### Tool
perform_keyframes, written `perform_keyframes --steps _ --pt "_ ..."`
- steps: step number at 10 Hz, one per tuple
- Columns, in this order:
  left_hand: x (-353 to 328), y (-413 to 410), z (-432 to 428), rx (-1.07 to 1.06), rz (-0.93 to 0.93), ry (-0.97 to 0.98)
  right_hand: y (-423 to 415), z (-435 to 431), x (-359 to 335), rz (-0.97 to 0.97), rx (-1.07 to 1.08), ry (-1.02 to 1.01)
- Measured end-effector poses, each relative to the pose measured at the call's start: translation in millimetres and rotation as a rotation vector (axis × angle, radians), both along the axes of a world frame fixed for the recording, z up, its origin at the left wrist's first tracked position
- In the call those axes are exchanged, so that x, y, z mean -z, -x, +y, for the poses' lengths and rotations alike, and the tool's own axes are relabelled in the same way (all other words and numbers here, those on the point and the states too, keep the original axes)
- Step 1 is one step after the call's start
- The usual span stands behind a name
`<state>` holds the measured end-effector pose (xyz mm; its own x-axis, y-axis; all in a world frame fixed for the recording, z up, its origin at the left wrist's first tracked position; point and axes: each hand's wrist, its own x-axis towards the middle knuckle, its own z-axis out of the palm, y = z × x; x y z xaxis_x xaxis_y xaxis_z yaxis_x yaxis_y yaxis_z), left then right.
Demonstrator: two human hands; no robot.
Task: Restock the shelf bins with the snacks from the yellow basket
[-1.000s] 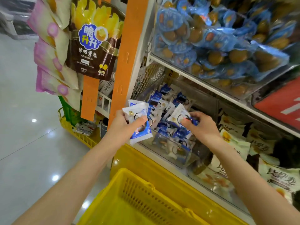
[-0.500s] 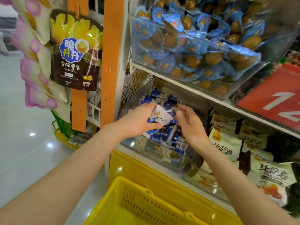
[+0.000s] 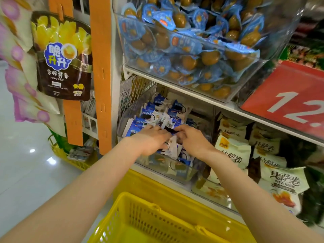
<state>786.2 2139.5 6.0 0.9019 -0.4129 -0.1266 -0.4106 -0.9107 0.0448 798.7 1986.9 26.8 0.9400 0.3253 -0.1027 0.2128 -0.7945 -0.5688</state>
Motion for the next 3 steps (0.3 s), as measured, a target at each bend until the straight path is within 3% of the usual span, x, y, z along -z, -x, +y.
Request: perform_keyframes --steps 2,3 --pt "16.8 -2.8 -9.6 -0.034 0.101 0.037 41.4 -21.9 -3.7 -0.36 0.008 0.146" --pt "13.6 18.7 -7.3 -0.098 -0.194 0.365 73.9 -42.9 -18.0 -0.483 0.012 -0.042"
